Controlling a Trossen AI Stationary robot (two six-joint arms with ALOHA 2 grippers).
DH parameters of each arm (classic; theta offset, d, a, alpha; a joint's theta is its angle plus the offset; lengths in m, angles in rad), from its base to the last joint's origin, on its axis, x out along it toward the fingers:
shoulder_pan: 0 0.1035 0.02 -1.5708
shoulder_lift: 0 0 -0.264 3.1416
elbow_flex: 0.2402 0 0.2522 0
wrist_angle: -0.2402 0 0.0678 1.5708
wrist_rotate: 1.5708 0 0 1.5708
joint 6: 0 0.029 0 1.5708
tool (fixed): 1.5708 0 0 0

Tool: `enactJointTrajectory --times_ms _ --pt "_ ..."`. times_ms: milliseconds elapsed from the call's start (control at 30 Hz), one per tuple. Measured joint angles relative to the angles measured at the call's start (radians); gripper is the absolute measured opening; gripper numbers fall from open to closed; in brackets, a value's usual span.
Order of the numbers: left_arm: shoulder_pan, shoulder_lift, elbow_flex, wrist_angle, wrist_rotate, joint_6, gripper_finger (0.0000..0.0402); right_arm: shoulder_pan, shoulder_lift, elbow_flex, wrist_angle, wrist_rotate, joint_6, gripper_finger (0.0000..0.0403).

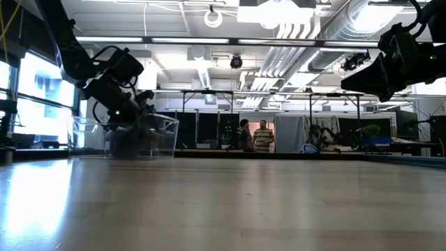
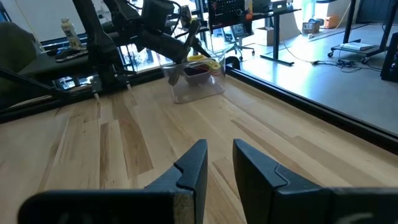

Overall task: Nest measuring cups in basket
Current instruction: Put the stacked, colored measuring cups into the transparent bin, then return to Home Position

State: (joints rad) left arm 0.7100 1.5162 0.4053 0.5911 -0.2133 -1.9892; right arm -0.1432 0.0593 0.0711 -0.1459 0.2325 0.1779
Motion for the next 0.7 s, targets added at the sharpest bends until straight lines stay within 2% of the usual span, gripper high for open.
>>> enactJointTrajectory --times_ms 267,700 --pt "0.039 -0.001 0.000 0.004 0.183 -0.112 0.0172 0.000 0.000 0.000 0.000 0.000 -0.002 0.0069" --pt "0.045 -0.005 -0.001 0.062 0.237 -0.127 0.0172 0.000 0.000 0.000 0.000 0.000 0.001 0.0069"
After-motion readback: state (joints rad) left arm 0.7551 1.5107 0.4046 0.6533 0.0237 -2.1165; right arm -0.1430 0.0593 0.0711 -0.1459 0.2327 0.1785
